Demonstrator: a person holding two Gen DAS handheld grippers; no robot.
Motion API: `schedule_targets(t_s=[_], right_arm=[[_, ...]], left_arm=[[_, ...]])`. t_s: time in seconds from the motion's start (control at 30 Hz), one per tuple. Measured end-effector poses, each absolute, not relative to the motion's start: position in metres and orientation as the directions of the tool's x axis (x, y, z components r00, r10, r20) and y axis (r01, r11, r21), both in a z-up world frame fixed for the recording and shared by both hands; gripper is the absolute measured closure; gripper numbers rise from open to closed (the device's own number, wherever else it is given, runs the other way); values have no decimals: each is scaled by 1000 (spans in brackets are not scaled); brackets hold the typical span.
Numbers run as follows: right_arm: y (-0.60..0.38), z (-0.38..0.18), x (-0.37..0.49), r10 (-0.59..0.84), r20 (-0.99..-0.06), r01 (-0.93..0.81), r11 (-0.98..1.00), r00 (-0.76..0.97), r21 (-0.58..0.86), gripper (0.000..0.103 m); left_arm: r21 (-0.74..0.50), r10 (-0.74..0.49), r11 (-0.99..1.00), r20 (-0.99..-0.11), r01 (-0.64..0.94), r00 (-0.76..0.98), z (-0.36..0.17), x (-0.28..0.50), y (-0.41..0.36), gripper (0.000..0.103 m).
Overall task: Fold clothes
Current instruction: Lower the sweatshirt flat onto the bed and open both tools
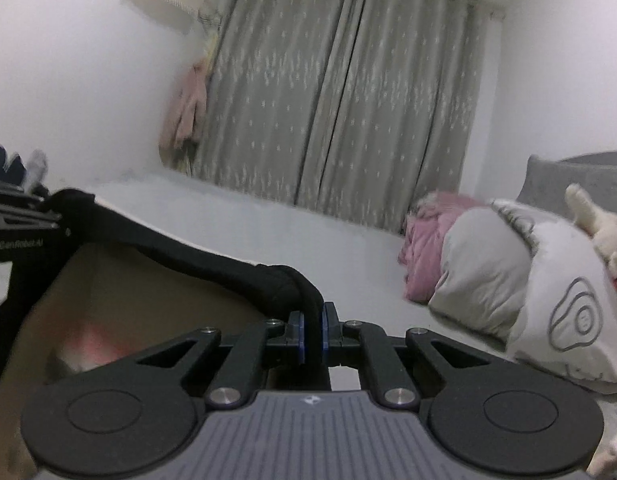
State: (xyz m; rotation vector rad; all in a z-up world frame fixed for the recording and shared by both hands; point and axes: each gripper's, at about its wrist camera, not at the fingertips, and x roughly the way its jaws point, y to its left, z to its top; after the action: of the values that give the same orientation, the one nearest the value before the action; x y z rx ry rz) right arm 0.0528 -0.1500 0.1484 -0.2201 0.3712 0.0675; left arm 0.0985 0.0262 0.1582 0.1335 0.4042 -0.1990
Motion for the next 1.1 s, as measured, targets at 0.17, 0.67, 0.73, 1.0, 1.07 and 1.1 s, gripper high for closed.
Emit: schedule_targets(t_s=[0.17, 0.67, 0.73, 1.0, 1.07, 1.1], right_arm=[[-164, 94, 123, 17, -500, -116, 979, 866, -168, 96], [-199, 30, 147, 17, -641, -100, 991, 767, -93, 44], [-204, 41, 139, 21, -636, -91, 993, 771, -76, 41], [-220, 78, 51, 93, -638, -87, 995, 765, 40, 38], [-220, 82, 24, 131, -646, -101, 991, 752, 83, 38], [-218, 82, 12, 146, -655, -110, 989, 741, 96, 38]], left_arm=[[68, -157, 971, -542, 229, 826, 91, 164, 22, 92], [36, -120, 981, -660, 191, 742, 37, 174, 45, 20], [16, -136, 980, -668, 196, 732, 56, 153, 55, 19], [-46, -188, 974, -711, 222, 678, 84, 68, 90, 13], [-72, -206, 972, -720, 224, 662, 85, 51, 98, 9], [-92, -221, 969, -729, 227, 647, 83, 32, 105, 9]])
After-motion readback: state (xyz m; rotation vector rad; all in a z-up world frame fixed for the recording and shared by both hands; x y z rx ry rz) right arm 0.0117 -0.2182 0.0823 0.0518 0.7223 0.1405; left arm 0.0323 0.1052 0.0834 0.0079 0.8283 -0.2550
